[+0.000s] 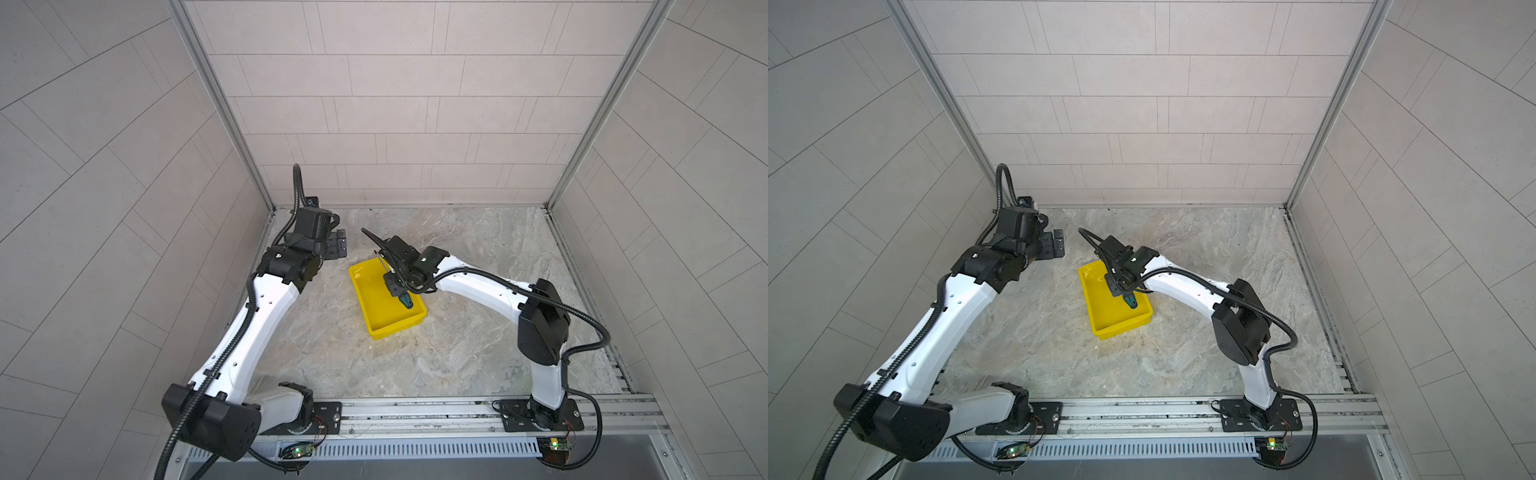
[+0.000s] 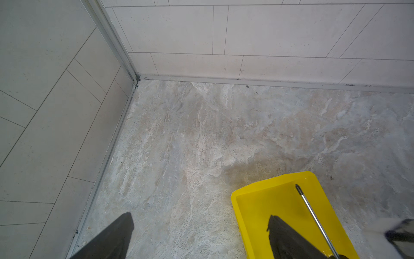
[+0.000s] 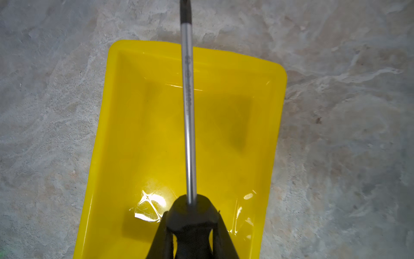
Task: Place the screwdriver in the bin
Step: 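Lift the screwdriver with the right gripper and carry it over the yellow tray, then lower the screwdriver into the yellow tray and open the right gripper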
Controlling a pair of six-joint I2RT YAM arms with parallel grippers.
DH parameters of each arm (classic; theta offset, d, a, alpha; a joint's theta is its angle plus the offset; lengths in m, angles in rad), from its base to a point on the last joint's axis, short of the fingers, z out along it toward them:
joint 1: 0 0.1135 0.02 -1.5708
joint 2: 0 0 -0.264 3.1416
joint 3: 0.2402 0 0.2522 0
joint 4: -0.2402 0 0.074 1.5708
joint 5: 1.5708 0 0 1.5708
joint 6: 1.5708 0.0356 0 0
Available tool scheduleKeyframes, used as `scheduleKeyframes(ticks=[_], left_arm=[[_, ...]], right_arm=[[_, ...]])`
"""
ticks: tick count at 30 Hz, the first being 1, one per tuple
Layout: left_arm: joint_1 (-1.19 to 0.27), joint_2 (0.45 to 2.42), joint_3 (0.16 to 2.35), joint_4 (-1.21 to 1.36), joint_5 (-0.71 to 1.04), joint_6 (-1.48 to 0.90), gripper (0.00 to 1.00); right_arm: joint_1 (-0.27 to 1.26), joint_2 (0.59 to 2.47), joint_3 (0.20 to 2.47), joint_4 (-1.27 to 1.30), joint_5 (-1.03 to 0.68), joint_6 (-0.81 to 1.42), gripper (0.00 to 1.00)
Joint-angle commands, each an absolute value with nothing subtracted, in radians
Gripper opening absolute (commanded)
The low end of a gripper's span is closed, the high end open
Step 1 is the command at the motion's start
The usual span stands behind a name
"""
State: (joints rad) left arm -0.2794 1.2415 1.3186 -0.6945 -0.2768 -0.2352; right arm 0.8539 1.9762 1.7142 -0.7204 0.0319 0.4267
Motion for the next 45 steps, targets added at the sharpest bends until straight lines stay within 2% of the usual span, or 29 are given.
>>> scheduleKeyframes(ticks=[1,24,32,35,39,45], left_arm=[[-0.273,1.21,1.297,-0.688,-0.285,-0.245,1.0],[-0.256,1.198,1.275,-0.686,-0.344,-0.248,1.0],[-0.249,1.213,1.274,-0.692,-0.347,-0.248,1.0],[-0.247,1.215,1.275,-0.693,-0.352,-0.244,1.0],[-0.238,1.217,1.269,-0.689,-0.353,-0.247,1.0],[-0.232,1.207,1.254,-0.675,-0.356,-0.247,1.0]], right_arm=[[0.861,2.014,1.756,-0.753,0.036,0.426,0.01],[0.864,2.172,1.771,-0.71,-0.013,0.393,0.11],[0.864,2.194,1.781,-0.703,-0.02,0.39,0.22],[0.864,2.192,1.786,-0.703,-0.015,0.386,0.23],[0.864,2.189,1.782,-0.7,-0.018,0.391,0.34],[0.864,2.134,1.763,-0.68,-0.026,0.393,0.35]])
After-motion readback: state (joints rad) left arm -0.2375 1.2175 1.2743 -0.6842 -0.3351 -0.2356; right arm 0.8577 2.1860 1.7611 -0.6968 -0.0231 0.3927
